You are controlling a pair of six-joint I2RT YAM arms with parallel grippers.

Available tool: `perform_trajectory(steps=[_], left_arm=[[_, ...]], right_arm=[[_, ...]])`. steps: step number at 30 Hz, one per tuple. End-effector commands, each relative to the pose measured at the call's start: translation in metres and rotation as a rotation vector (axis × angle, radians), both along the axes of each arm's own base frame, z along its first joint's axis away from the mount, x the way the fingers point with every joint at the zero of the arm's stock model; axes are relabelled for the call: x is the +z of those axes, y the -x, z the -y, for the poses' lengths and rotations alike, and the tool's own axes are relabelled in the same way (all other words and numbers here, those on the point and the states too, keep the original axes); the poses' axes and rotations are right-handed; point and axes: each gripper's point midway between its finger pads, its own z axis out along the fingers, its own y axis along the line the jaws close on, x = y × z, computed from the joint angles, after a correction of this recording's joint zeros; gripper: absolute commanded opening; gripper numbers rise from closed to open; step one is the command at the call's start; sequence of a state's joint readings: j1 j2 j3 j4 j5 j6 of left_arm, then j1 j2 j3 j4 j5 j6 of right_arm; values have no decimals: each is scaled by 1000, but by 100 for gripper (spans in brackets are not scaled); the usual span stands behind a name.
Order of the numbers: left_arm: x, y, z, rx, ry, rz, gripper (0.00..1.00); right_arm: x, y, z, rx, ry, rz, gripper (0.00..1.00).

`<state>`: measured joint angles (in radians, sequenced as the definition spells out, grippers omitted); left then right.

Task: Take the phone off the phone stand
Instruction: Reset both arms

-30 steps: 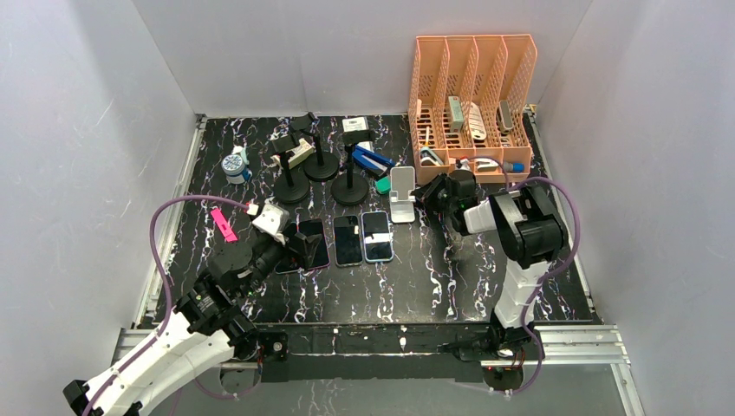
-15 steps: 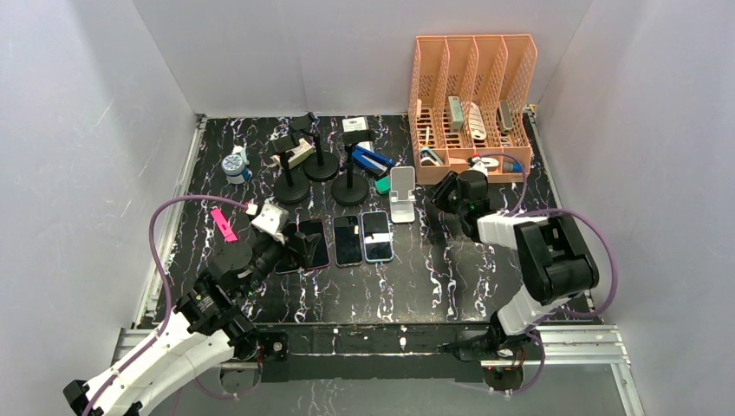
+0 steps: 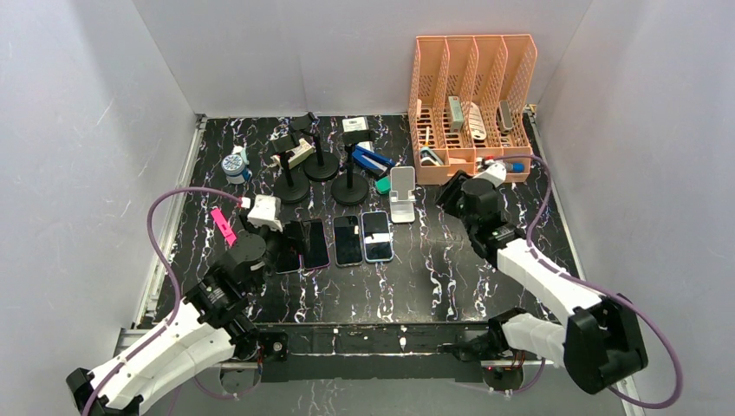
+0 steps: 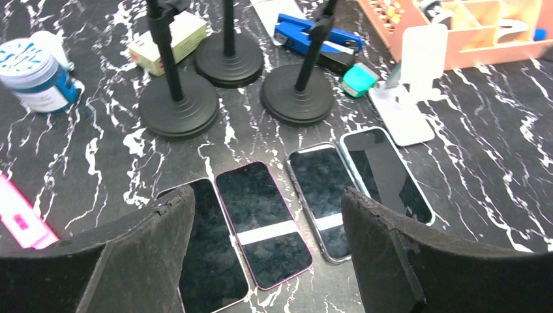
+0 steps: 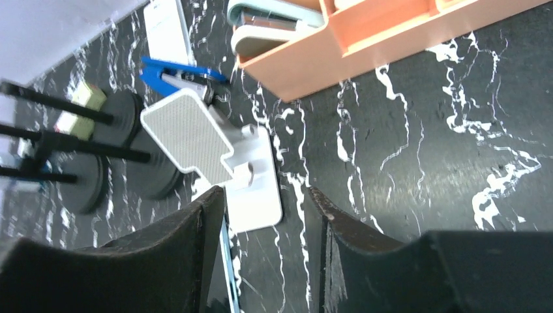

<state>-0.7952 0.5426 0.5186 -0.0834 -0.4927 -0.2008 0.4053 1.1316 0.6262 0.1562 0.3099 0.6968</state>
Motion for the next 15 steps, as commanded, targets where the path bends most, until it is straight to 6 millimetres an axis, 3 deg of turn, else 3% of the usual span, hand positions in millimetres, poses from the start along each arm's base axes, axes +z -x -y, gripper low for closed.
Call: perform_trajectory(steps=[1,5,7,8,11,15], left_arm=[[7,-12,-23,216,75,-3,80],[3,-17,-40,369,94,-31,80],[4,-18,-45,421,110,-45,80],[4,-18,-46,436,115,-52,80],[5,-19,-45,456,133,-70,80],[7,-20,-45,474,137,-84,80]], right_arm=[[9,24,14,-87,207,-13,58],[14,35,27,-169,208,-14,63],[14,43,36,-226,167,-8,72],[14,46,39,-235,152,2,80],[20,50,37,-195,132,59,92],[25,56,41,-181,138,88,99]])
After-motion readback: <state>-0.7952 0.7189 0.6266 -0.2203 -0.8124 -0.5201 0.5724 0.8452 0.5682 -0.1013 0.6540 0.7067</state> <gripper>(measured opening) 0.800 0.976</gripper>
